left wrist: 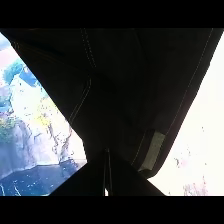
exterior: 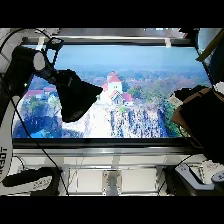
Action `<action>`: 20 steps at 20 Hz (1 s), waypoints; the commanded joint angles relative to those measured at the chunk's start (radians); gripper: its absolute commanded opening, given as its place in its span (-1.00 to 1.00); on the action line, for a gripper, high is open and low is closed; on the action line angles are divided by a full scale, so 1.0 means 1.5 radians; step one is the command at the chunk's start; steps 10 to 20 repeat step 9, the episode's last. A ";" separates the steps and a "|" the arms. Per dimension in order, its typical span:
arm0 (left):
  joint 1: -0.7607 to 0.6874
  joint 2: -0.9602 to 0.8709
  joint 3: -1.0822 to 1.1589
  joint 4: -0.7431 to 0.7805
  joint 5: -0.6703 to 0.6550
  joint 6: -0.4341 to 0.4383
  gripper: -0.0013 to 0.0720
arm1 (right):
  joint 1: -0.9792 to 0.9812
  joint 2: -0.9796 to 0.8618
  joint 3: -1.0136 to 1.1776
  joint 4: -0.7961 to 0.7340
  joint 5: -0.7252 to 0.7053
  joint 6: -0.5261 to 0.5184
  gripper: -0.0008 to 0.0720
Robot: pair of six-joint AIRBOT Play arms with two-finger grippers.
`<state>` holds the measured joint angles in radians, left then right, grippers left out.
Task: Fold the clothes and pants, and hang the long-sleeved shirts on hangers.
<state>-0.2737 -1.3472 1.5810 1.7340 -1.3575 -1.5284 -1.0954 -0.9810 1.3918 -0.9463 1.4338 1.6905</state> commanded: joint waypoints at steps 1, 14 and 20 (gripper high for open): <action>-0.001 -0.001 0.000 -0.002 -0.011 -0.006 -0.92 | 0.145 0.062 0.027 0.226 -0.008 -0.119 -0.46; 0.000 -0.001 0.000 -0.002 -0.011 -0.006 -0.92 | 0.539 0.081 0.027 0.023 0.048 -0.174 -0.94; 0.000 -0.001 0.000 -0.002 -0.011 -0.006 -0.92 | 0.539 0.081 0.027 0.023 0.048 -0.174 -0.94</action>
